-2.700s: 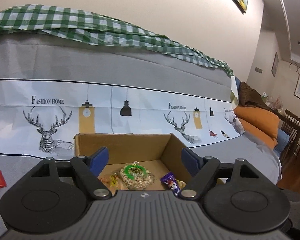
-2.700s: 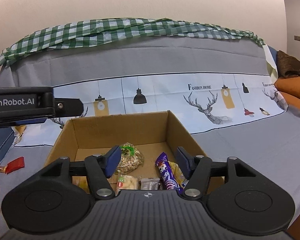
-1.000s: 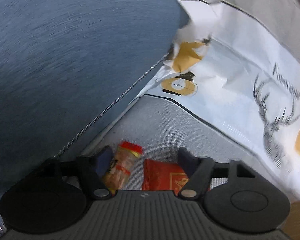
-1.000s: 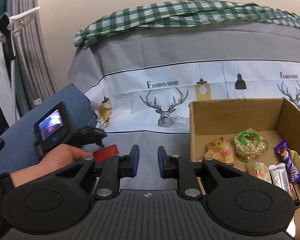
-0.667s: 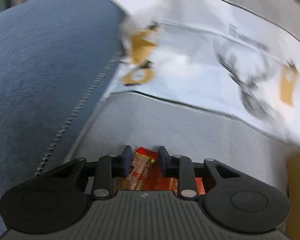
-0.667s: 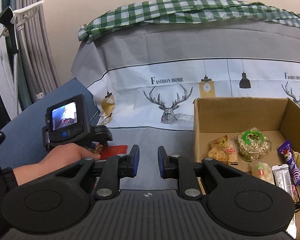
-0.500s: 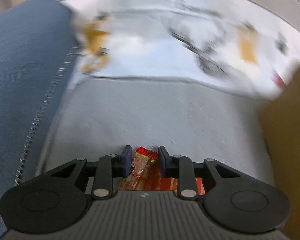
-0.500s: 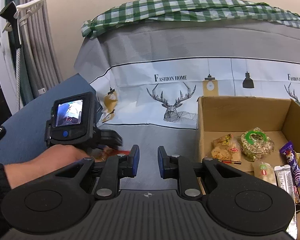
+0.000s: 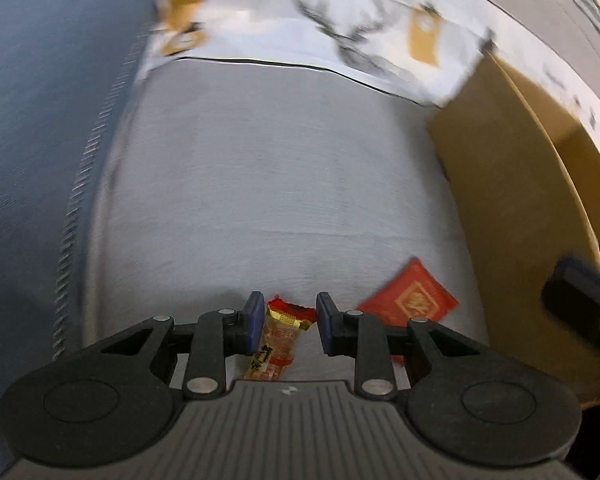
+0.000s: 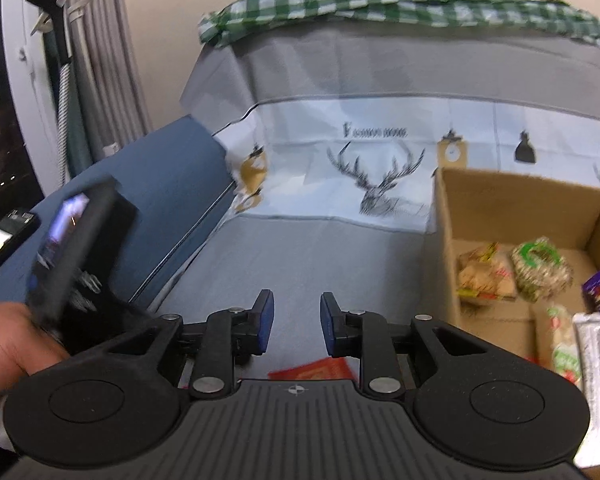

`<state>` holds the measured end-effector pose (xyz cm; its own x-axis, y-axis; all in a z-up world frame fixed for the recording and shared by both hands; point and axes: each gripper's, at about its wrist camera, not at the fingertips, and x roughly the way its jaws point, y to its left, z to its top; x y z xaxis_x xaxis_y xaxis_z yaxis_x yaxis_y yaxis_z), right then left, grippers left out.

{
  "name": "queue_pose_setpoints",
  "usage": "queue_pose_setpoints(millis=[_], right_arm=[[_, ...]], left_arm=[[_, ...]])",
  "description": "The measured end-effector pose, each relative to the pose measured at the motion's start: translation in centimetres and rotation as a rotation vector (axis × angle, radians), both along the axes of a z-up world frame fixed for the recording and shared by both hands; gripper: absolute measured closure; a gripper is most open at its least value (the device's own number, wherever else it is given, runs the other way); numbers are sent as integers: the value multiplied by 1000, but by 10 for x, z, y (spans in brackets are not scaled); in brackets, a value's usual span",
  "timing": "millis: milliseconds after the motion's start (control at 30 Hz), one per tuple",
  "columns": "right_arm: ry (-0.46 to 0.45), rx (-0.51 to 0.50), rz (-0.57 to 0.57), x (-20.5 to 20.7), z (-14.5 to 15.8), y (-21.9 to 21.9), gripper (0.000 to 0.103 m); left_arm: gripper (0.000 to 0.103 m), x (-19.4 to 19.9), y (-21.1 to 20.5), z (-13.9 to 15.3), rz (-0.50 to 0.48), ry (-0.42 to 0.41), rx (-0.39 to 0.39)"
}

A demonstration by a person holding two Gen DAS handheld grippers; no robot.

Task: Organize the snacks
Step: 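Move both open grippers back down to the red candy and red pack, then grasp the small red-wrapped candy with the left gripper while the right grasps the red square pack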

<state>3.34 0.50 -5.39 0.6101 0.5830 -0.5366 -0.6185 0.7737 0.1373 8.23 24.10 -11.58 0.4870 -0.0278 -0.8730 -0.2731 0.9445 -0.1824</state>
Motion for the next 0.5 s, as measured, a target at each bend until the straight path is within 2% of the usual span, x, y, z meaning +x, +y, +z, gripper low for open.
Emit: queue_pose_setpoints(millis=[133, 233, 267, 367, 500], right_arm=[[66, -13, 34, -5, -13, 11, 76], [123, -25, 35, -6, -26, 20, 74], [137, -28, 30, -6, -30, 23, 69], [182, -48, -11, -3, -44, 29, 56], [215, -84, -67, 4, -59, 37, 44]], left_arm=[[71, 1, 8, 2, 34, 24, -16], [56, 0, 17, 3, 79, 27, -29], [53, -9, 22, 7, 106, 8, -43], [53, -16, 30, 12, 151, -25, -89], [53, -10, 18, 9, 87, 12, -54]])
